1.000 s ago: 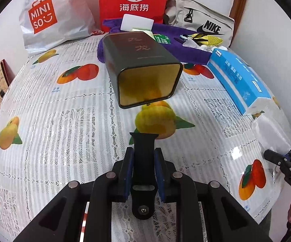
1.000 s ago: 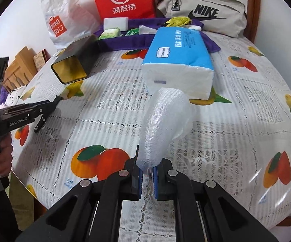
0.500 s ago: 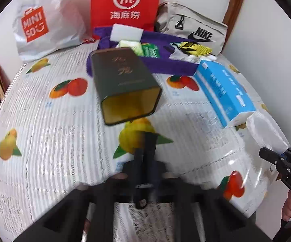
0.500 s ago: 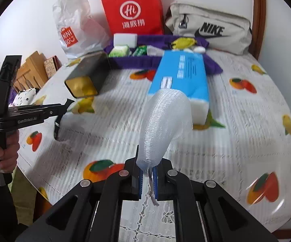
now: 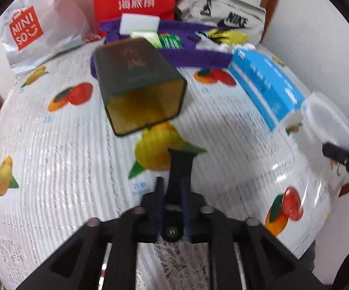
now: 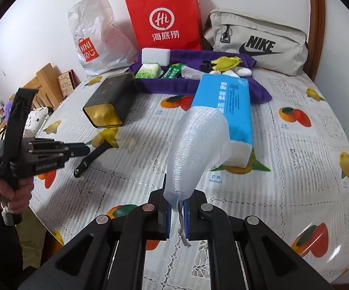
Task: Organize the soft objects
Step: 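Carry the loofah and the strap in both grippers over the purple towel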
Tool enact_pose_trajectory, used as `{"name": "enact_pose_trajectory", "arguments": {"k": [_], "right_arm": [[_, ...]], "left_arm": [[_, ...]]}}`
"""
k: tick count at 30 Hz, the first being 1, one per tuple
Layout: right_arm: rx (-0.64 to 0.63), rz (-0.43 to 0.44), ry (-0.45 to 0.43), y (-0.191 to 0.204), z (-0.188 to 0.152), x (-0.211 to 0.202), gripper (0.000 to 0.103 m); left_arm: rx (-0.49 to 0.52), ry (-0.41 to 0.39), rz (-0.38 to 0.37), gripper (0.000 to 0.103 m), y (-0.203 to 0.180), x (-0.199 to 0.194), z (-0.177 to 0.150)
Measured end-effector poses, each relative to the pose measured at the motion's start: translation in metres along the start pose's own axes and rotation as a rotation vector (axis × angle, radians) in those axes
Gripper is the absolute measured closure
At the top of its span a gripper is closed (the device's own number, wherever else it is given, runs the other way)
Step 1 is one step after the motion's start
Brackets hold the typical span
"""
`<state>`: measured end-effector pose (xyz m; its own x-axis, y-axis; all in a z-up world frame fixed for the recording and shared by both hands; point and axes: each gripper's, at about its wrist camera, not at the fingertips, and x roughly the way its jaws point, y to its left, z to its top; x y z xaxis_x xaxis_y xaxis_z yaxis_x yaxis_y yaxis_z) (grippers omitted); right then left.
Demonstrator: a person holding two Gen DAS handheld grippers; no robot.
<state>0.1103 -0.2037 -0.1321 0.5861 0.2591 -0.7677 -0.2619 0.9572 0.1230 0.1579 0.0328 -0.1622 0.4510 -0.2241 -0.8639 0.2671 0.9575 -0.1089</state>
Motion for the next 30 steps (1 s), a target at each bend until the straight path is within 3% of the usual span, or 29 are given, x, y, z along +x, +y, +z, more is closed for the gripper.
{"name": "enact_pose_trajectory", "arguments": {"k": [2,6,7,9,19,21,30], "right_arm": [[0.005,0.004,0.005,0.0,-0.003,0.003,0.095],[0.008,0.002,0.013,0.0,-0.007,0.005,0.095],[0.01,0.001,0.015,-0.001,-0.008,0.006,0.095],[0.012,-0.003,0.019,-0.001,-0.009,0.008,0.095],[0.005,0.01,0.029,0.002,-0.011,0.011,0.095],[0.001,0.015,0.032,0.002,-0.011,0.012,0.095],[-0.006,0.007,0.031,-0.001,-0.011,0.001,0.095]], "left_arm": [[0.011,0.003,0.002,0.072,-0.001,0.006,-0.003],[0.045,-0.02,0.022,0.067,-0.006,0.009,-0.002],[0.057,-0.022,0.033,0.068,-0.008,0.011,-0.002],[0.095,-0.04,0.069,0.083,-0.013,0.012,-0.002],[0.086,-0.03,0.047,0.078,-0.011,0.01,-0.007],[0.091,-0.049,0.067,0.083,-0.014,0.01,-0.009],[0.042,-0.056,0.048,0.083,-0.01,-0.001,-0.006]]}}
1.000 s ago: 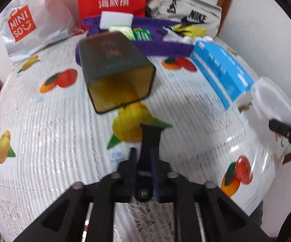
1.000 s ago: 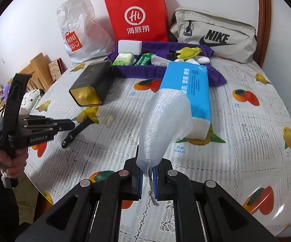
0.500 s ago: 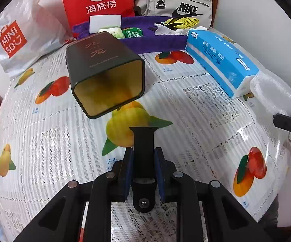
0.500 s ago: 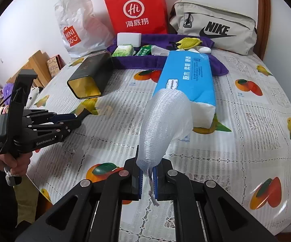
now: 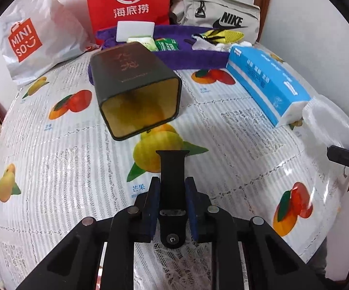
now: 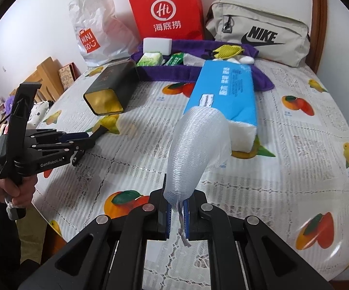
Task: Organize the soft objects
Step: 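Carry the loofah and the strap in both grippers over the purple towel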
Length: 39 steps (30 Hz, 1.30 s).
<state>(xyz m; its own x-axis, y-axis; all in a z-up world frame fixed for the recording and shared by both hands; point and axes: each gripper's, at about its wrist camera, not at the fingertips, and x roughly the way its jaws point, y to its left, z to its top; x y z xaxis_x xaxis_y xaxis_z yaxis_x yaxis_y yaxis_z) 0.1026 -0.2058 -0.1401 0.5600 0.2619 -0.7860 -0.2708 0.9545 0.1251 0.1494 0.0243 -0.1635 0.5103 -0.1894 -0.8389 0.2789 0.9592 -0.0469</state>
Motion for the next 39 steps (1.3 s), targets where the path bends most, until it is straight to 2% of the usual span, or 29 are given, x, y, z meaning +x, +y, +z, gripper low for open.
{"name": "enact_pose_trajectory", "arguments": {"k": [8,19,29,39], "right_arm": [[-0.009,0.024,-0.033,-0.004,0.015,-0.018,0.095],[-0.065,0.047,-0.085,-0.003,0.055,-0.025,0.095],[-0.085,0.048,-0.113,-0.007,0.096,-0.017,0.095],[-0.078,0.049,-0.131,-0.016,0.143,0.009,0.095]], "left_arm": [[-0.047,-0.048,-0.029,0.083,0.003,-0.028,0.014],[-0.072,-0.121,-0.017,0.083,0.009,-0.059,0.05],[-0.092,-0.168,-0.043,0.083,0.022,-0.068,0.091],[-0.124,-0.168,-0.071,0.083,0.037,-0.05,0.135]]}}
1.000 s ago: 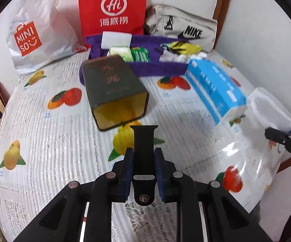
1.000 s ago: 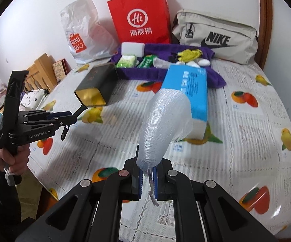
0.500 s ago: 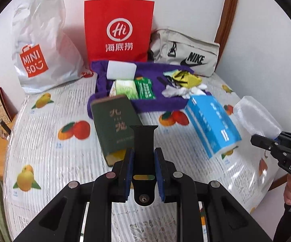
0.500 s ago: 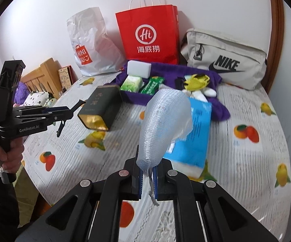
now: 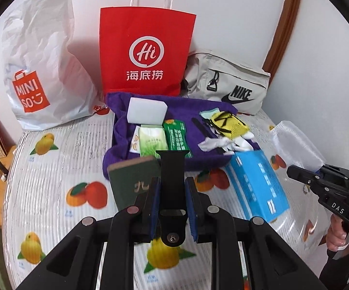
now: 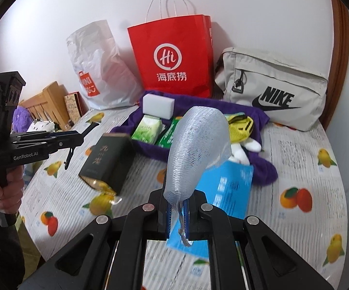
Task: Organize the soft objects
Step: 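Carry the loofah and the strap in both grippers over the purple towel, then lower the loofah and strap onto the towel and open both grippers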
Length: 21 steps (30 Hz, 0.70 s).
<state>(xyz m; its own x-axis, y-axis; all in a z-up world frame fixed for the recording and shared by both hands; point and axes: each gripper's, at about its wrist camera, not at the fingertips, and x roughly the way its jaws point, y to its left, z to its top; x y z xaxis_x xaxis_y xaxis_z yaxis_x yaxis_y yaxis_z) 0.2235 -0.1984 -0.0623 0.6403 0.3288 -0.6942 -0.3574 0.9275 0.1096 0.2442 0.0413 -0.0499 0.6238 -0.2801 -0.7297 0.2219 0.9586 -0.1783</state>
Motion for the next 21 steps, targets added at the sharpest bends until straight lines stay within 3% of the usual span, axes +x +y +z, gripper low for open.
{"name": "enact_pose_trajectory", "arguments": {"k": [10,21], "right_arm": [[-0.002,0.004,0.021,-0.019,0.043,0.044,0.095],[0.009,-0.006,0.122,-0.038,0.082,0.117,0.095]], "left_arm": [[-0.005,0.028,-0.028,0.083,0.006,0.045,0.041],[-0.019,0.094,-0.051,0.083,0.011,0.108,0.079]]}}
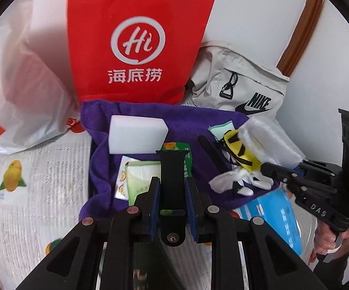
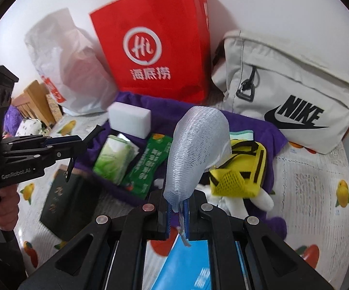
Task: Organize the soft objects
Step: 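Lower the loofah and strap onto the towel and open both grippers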
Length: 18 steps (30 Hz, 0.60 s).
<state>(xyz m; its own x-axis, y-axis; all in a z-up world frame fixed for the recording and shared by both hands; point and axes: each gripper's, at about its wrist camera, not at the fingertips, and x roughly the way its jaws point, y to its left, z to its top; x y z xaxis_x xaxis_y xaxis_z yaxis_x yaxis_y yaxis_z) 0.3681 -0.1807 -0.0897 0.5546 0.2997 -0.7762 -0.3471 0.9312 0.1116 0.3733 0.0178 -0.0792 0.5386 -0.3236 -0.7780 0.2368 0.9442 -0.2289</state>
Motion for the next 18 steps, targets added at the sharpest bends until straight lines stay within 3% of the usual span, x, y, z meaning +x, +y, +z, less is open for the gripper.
{"name": "enact_pose_trajectory", "arguments": {"k": [15,18], "right_arm": [[0.034,0.034,0.162,-0.021,0.013,0.067,0.092],[0.043,0.048,0.17,-0.022,0.014,0.07,0.078]], "left_arm": [[0.022,0.118,0.034,0.082,-0.012,0.079,0.025],[0.032,0.128,0.053,0.082,-0.013,0.085,0.026]]}}
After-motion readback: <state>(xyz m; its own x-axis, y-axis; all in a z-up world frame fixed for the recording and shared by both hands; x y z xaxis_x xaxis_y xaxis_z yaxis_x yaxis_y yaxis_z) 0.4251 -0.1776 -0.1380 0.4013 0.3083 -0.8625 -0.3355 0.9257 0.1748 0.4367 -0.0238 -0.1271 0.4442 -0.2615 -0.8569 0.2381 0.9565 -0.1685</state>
